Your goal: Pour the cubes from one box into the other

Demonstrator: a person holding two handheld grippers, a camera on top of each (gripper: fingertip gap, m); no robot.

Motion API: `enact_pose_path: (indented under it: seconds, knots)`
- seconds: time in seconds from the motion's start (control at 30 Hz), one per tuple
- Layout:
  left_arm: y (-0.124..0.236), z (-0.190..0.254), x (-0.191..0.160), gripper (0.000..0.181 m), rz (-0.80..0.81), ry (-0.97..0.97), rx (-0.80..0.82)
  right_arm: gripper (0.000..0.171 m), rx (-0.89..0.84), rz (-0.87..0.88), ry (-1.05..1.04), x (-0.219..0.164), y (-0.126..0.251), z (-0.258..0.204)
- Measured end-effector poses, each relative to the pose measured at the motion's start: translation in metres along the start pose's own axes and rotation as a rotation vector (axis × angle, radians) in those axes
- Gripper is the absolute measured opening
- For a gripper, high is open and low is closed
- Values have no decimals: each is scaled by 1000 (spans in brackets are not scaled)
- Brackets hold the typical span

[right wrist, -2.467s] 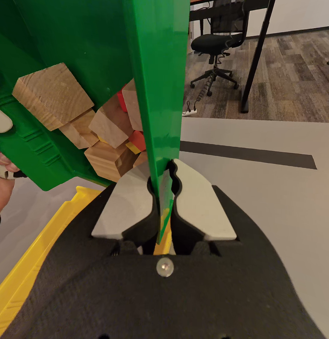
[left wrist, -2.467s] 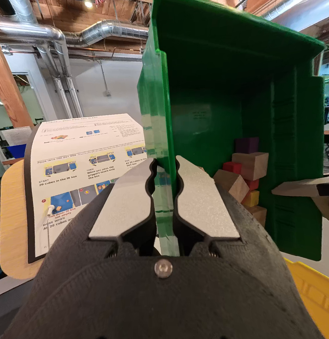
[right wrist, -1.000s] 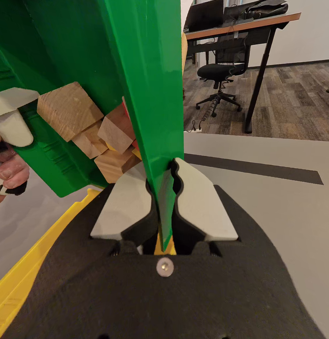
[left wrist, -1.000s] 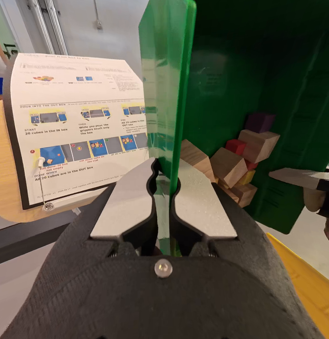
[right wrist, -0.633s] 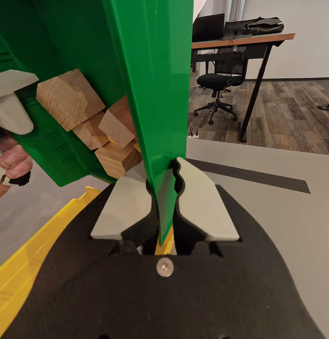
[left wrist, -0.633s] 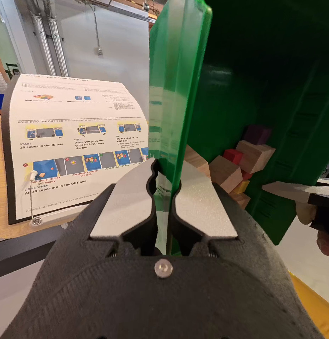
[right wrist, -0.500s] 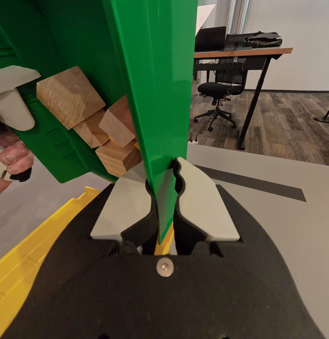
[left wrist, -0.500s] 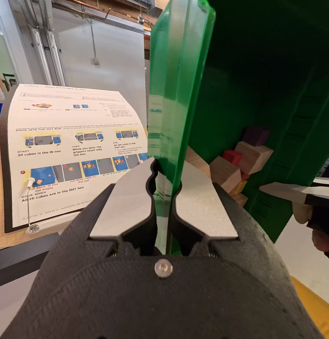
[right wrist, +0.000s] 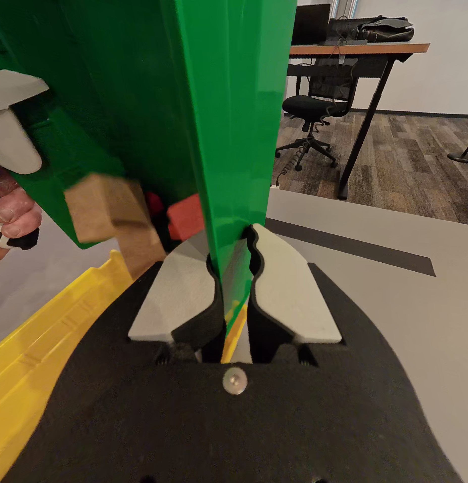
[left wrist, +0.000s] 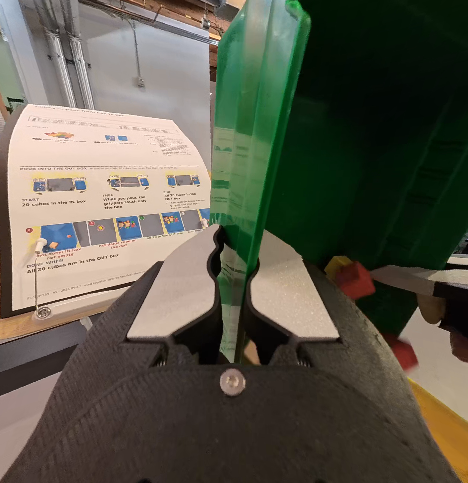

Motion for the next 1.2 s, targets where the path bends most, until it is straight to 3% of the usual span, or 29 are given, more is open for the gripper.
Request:
enact_pose_path:
  seconds: [1.2]
  knots:
    - [29, 20, 15, 19, 148, -28, -75, 14, 14, 160, 55, 15, 26, -7]
Point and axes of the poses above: each gripper's, where its closed fingertips meet, y back along the fingers, x out of its top, z = x × y across the jaws, the point moved 4 cm from there along y, back along the fingers, and after that the axes turned 9 degrees about y, right-handed, at the moved point
